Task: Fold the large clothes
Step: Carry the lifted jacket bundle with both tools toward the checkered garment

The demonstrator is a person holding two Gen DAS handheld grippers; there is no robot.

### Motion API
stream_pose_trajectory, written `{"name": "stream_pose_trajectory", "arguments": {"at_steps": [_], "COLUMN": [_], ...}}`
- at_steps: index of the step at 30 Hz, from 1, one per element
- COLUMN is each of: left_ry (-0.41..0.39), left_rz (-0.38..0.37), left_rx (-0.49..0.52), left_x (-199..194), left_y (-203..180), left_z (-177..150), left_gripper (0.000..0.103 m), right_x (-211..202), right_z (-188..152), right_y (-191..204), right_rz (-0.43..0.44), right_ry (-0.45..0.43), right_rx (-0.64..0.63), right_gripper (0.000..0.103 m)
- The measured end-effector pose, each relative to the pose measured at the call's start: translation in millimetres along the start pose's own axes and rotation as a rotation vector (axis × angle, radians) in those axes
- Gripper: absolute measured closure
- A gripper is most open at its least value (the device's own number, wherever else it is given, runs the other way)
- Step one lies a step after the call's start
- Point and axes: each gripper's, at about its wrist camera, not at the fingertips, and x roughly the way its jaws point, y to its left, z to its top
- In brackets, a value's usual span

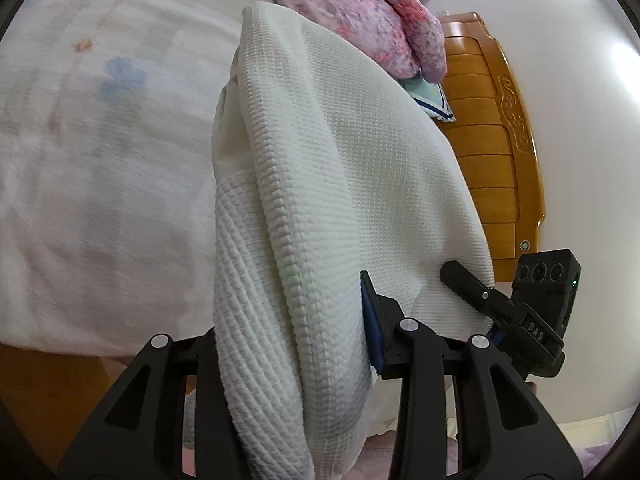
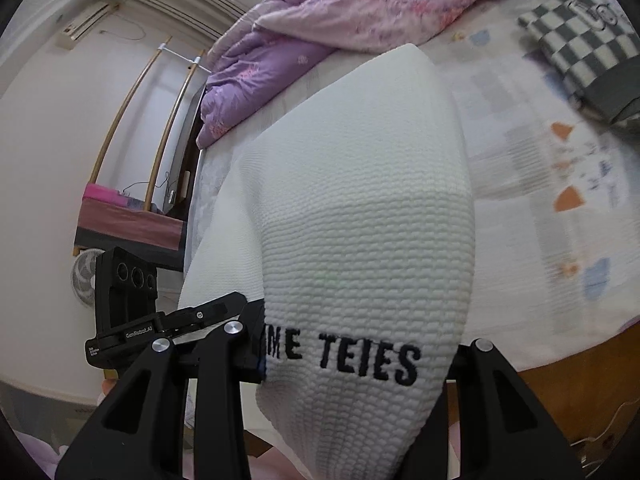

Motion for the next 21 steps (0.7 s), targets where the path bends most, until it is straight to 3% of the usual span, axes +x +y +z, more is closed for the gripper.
{"name": "stream_pose_trajectory", "arguments": {"at_steps": [4,8,14,21], "left_ry": [0.007,0.063,0.15,0.218], "left_rz": [-0.008,-0.012,0.027,0.04], "left_rx": [-0.013,-0.035,0.062,0.171], "left_x": [46,86,141,210], "left_y": [-41,-78,-143,-220], "left_z": [-29,-50,-39,-18], "left_gripper": [0.067,0.067,0.067,0.067], "right_x": [-50,-96,-149,-199], "right_z": [-8,-12,-5,29], "right_y": [-38,-70,-113,-170], "right_rz": [-0.039,-0.06,-0.078,-0.11], "right_ry": [-0.023,-0.048,-0.111,-0.184], "right_rx": [-0.026,-0.002,0.055,0.121], "right_gripper": [0.068,0.068,0.068,0.068]}}
